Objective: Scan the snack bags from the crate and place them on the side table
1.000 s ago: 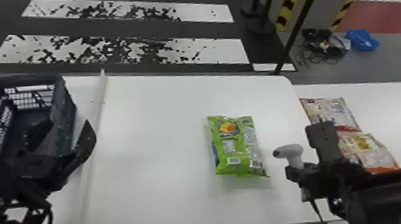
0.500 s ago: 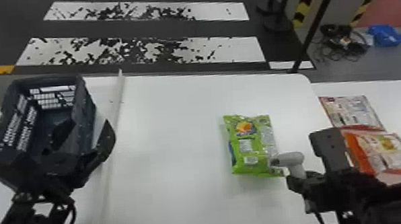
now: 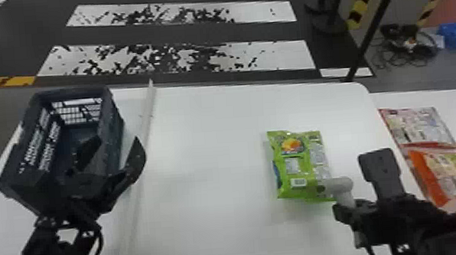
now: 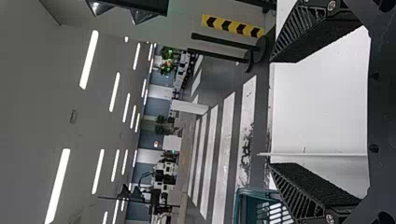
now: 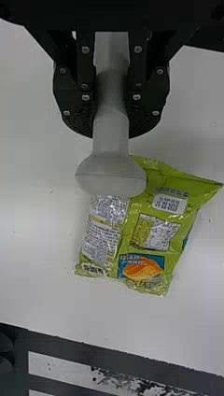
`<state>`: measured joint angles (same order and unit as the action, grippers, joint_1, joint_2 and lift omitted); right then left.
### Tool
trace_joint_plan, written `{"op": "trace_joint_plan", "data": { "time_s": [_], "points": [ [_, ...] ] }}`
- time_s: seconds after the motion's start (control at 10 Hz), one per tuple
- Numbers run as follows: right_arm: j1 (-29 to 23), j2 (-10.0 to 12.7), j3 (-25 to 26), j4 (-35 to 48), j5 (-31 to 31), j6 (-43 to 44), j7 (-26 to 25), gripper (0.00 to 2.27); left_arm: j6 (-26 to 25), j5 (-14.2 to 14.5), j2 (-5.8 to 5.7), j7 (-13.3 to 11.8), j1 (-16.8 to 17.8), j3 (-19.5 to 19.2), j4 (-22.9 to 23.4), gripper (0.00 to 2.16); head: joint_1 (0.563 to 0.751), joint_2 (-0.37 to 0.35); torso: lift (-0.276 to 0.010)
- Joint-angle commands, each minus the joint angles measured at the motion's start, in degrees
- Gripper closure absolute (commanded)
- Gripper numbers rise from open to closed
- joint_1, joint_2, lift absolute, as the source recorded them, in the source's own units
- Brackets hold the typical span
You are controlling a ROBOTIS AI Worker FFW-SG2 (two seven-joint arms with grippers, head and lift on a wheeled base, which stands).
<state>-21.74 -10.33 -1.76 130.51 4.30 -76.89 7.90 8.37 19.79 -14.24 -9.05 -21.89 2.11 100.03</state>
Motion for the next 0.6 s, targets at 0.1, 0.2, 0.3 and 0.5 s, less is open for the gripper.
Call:
{"op": "trace_joint_plan", "data": {
  "time_s": [0.1,0.2,0.3,0.5],
  "points": [
    [0.29,0.14,-0.09,-0.78,-0.17,0.82,0.01,2.25,0.10,0.07,0.00,0.00,0.00,0.00,-0.10,0.08,0.695,-0.041,-0.050],
    [0.47,0.23,-0.18,-0.78,-0.17,0.64,0.01,2.25,0.10,0.07,0.00,0.00,0.00,0.00,-0.01,0.08,0.695,-0.039,-0.050],
    [0.47,0.23,-0.26,-0.78,-0.17,0.64,0.01,2.25,0.10,0.07,0.00,0.00,0.00,0.00,-0.01,0.08,0.695,-0.038,-0.050],
    [1.35,0.14,0.97,-1.57,-0.17,1.00,-0.08,2.25,0.10,0.07,0.00,0.00,0.00,0.00,-0.01,0.08,0.695,-0.036,-0.050]
  ]
}}
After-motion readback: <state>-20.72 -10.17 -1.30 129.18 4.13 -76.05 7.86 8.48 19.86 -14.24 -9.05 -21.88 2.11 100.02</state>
